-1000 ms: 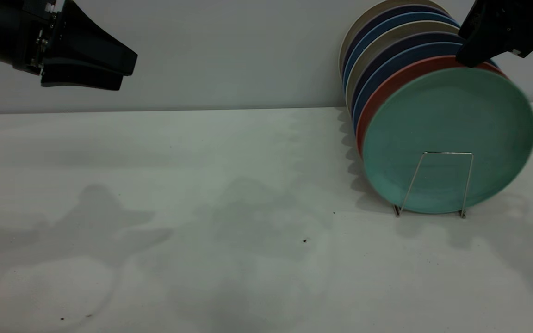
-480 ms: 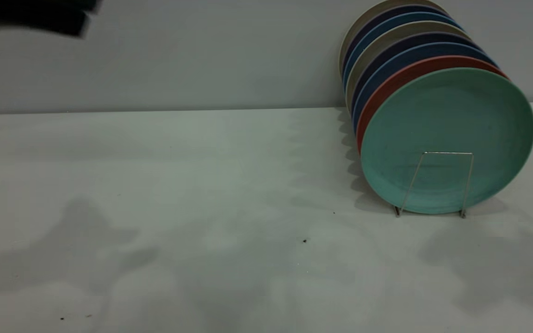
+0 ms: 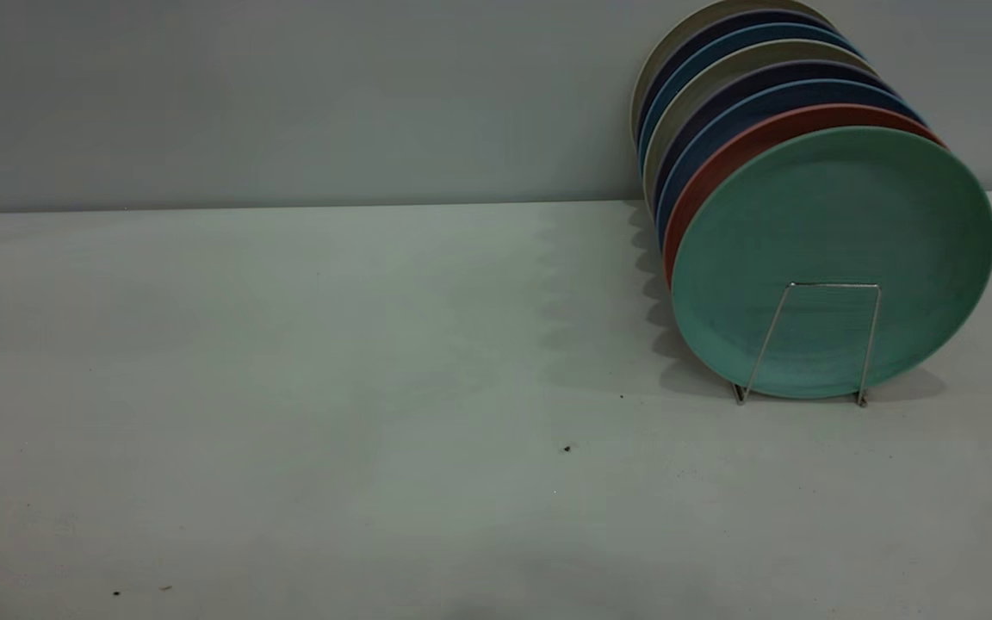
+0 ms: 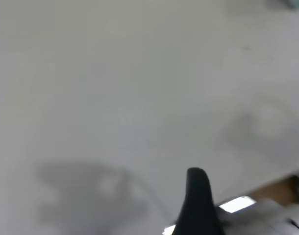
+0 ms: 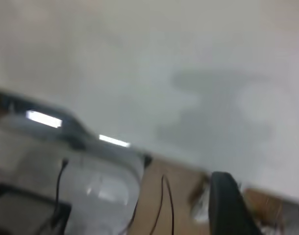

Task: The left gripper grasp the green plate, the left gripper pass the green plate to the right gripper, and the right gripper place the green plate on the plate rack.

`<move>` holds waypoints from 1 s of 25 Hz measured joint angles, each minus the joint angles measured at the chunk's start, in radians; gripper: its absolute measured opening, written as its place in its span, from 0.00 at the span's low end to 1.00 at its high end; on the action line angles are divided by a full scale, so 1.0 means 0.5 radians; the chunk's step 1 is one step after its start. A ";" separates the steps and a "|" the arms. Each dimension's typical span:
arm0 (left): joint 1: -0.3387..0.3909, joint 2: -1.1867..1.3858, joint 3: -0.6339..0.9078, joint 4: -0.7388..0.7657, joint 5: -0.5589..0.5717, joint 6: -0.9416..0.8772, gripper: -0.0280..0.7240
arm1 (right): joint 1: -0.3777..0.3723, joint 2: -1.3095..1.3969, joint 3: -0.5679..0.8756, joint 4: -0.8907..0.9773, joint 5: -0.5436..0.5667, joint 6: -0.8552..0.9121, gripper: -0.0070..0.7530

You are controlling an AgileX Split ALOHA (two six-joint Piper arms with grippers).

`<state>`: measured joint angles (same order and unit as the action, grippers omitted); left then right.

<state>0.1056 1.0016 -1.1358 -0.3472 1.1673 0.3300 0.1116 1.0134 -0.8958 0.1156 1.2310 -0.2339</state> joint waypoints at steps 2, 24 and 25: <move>0.000 -0.162 0.000 0.140 0.000 -0.123 0.82 | 0.000 -0.129 0.216 -0.016 -0.003 0.010 0.51; 0.000 -1.179 1.076 0.525 -0.009 -0.388 0.82 | 0.000 -1.574 0.847 -0.168 -0.223 0.312 0.51; 0.000 -1.208 1.147 0.529 -0.011 -0.388 0.82 | 0.000 -1.631 0.847 -0.168 -0.221 0.312 0.51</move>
<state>0.1056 0.3974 -0.5623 -0.0828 1.1617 0.1359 0.1116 0.1981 -0.4725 0.0315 1.1205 -0.0780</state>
